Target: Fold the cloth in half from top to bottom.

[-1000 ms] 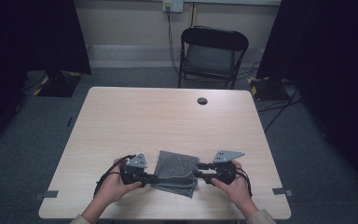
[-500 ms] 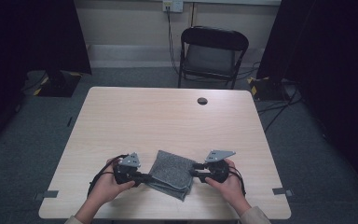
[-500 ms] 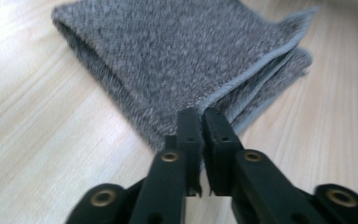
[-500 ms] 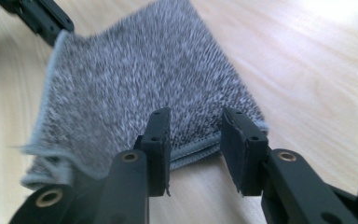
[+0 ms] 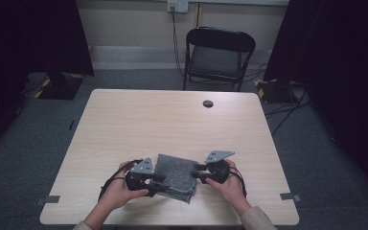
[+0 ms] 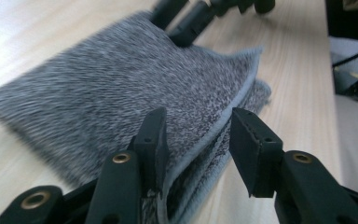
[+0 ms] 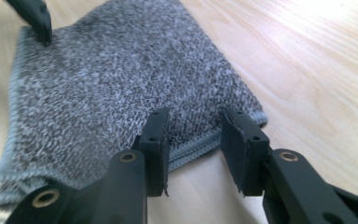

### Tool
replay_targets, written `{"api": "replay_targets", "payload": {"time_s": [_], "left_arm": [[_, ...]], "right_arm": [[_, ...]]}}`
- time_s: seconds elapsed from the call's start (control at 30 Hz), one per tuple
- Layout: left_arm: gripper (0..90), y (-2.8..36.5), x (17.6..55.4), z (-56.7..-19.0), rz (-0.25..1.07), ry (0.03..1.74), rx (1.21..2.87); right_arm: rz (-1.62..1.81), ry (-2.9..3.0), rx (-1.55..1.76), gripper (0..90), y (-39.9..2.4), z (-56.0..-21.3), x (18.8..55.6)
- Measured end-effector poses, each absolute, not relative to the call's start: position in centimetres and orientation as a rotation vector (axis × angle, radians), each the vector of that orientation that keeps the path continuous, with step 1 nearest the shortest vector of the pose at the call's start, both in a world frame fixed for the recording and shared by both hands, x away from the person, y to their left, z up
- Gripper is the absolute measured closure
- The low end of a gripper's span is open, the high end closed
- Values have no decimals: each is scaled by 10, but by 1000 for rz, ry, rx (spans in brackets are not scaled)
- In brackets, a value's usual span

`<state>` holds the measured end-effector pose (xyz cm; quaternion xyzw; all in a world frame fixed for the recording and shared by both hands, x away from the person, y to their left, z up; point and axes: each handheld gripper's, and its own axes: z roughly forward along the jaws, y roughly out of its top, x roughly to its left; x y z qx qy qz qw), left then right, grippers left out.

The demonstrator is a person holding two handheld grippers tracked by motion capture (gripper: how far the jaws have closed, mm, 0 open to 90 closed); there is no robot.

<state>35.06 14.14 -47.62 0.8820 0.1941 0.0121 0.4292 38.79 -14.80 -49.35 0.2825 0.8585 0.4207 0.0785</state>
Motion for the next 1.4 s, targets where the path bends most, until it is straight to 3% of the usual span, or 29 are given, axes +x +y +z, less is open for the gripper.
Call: {"api": "replay_targets", "payload": {"time_s": [0.3, 0.5, 0.63, 0.83, 1.0, 1.4], "left_arm": [[610, 132, 361, -486, 33, 489, 2235], [592, 133, 361, -488, 29, 506, 2218], [524, 133, 359, -485, 30, 517, 2213], [490, 139, 357, -483, 53, 549, 2220], [431, 144, 354, -480, 69, 563, 2224], [455, 160, 348, -479, 78, 563, 2242]], "right_arm": [[1268, 2535, 852, 584, -137, -489, 414], [1344, 2546, 770, 576, -139, -476, 391], [1347, 2571, 769, 585, -144, -481, 373], [1321, 2613, 750, 644, -147, -495, 358], [1294, 2616, 715, 633, -147, -496, 351], [1395, 2631, 717, 615, -148, -487, 341]]}}
